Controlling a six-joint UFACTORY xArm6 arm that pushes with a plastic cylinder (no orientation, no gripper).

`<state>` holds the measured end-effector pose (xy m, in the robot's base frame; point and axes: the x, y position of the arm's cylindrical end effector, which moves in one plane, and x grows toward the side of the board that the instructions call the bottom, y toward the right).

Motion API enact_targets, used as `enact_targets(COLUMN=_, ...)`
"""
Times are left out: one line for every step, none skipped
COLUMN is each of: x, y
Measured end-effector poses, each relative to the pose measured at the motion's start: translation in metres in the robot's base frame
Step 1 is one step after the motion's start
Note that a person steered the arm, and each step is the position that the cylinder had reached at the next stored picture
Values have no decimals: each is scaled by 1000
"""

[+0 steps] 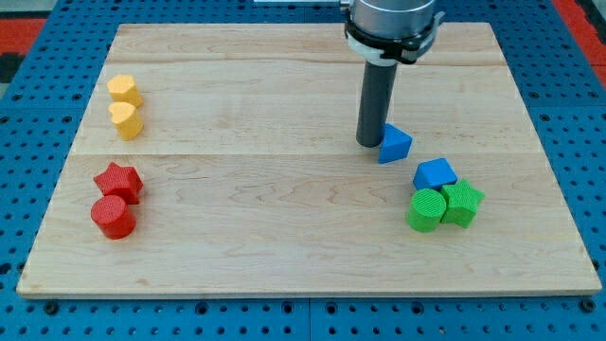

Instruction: Push triangle into the blue cube

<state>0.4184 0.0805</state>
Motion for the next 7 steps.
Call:
enact_targets(x=-25, y=5)
enact_targets(x=23, y=36)
enact_targets(x=45, y=34)
enact_targets(x=38, y=-41)
enact_targets(x=49, y=-121)
enact_targets(x=71, y=-189)
enact_targets(x=94, y=-239)
